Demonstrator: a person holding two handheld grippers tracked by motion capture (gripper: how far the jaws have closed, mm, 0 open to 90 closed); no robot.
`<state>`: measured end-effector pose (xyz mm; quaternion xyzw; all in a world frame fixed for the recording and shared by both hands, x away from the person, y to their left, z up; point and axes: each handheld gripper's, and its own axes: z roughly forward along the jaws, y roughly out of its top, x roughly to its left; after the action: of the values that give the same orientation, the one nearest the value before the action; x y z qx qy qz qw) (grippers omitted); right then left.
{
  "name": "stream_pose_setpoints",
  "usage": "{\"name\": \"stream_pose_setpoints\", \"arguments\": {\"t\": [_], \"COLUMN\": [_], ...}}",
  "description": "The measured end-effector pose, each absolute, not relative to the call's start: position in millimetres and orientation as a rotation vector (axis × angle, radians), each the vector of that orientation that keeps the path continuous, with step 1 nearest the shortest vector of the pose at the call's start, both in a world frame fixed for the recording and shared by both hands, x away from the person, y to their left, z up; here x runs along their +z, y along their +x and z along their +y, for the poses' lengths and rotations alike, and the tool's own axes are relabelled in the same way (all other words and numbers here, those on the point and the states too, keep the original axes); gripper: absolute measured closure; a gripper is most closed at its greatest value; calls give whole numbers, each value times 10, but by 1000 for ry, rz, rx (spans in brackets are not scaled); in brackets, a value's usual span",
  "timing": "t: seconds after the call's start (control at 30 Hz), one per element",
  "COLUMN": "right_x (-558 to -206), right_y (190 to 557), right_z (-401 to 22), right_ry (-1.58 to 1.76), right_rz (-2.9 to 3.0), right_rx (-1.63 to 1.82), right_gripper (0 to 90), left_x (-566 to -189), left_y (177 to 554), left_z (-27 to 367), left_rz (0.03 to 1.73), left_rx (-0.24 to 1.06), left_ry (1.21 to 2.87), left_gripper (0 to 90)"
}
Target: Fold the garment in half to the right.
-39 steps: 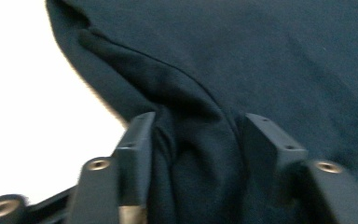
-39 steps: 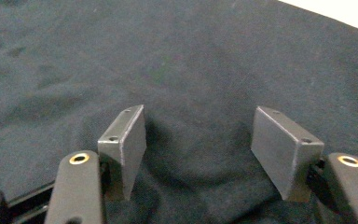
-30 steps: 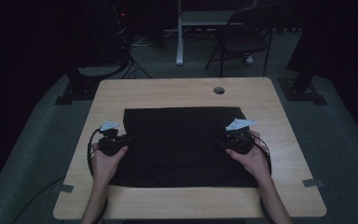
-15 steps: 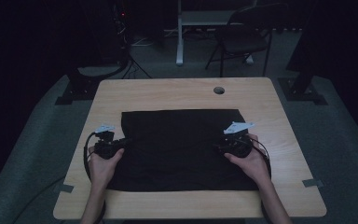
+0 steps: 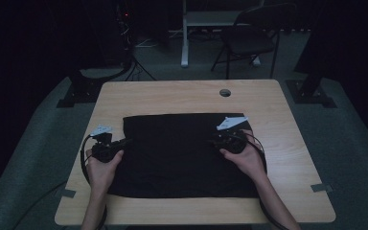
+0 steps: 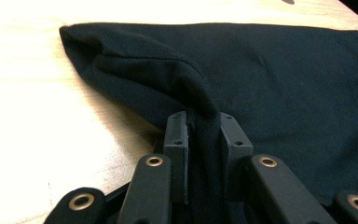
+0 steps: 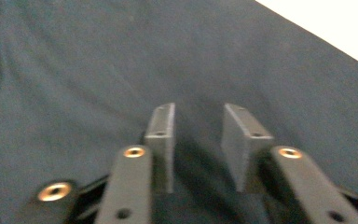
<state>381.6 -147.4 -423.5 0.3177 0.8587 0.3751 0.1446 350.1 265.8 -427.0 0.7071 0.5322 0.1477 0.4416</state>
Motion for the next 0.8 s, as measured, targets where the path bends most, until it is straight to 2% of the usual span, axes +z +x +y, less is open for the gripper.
{"name": "stream_pose_setpoints", "arguments": {"t": [0.27, 0.57, 0.8], "right_x": [-4204, -4234, -4291], "right_y": [4101, 4506, 4810], "right_z": [-1014, -573, -449], "right_ry": [871, 843, 881], "right_rz": [2524, 2555, 2549], "right_rx": [1055, 972, 942], "right_gripper": [805, 802, 859], "left_x": [-4170, -4043, -3952], "left_y": [3481, 3470, 3455], "left_z": [2646, 2587, 2559], "left_rz": [1281, 1251, 1217], "left_rx": [368, 382, 373], "left_ry": [1737, 1732, 1726], "left_gripper": [775, 776, 777]}}
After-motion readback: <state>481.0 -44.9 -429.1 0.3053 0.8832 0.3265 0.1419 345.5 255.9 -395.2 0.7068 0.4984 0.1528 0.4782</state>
